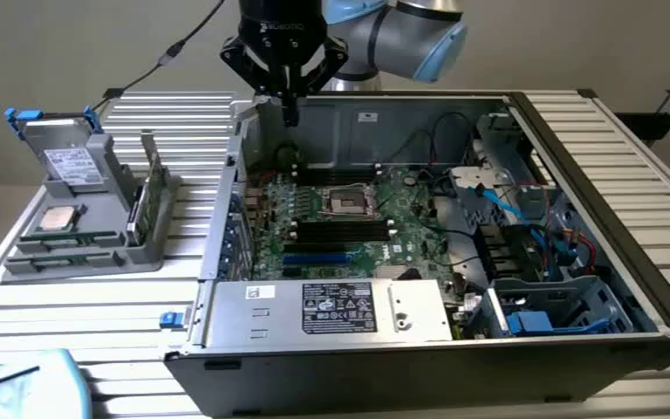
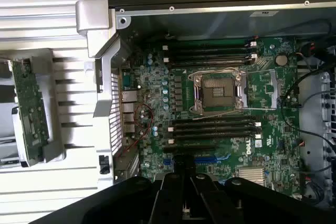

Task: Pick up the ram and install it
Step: 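Reach for the ram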

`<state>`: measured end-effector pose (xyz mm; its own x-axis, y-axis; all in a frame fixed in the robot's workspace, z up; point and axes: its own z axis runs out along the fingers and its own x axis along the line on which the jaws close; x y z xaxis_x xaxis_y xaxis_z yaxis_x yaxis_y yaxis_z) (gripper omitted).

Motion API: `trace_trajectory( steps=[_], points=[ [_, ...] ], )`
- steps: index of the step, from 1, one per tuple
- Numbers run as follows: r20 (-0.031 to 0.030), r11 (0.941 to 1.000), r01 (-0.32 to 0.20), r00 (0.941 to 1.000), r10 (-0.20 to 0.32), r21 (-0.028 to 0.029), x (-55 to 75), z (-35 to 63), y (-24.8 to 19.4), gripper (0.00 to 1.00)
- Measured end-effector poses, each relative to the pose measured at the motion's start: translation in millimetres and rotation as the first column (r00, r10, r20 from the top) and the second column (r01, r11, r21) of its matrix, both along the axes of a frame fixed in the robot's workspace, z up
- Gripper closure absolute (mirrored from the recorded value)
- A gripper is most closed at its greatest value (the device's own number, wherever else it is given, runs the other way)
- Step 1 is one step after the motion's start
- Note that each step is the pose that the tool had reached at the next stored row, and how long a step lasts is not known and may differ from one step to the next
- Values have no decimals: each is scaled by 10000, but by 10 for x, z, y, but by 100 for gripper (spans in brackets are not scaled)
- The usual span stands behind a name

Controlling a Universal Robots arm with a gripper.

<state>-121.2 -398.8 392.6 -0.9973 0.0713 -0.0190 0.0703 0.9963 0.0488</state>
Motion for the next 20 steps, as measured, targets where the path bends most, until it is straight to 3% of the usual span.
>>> trace_trajectory(
  steps=[15,20],
  points=[
    [-1,10000,2,10000,-2,-1,-5,1,0,90],
    [-1,10000,0,10000,0,-1,-213,-3,0,90]
  ],
)
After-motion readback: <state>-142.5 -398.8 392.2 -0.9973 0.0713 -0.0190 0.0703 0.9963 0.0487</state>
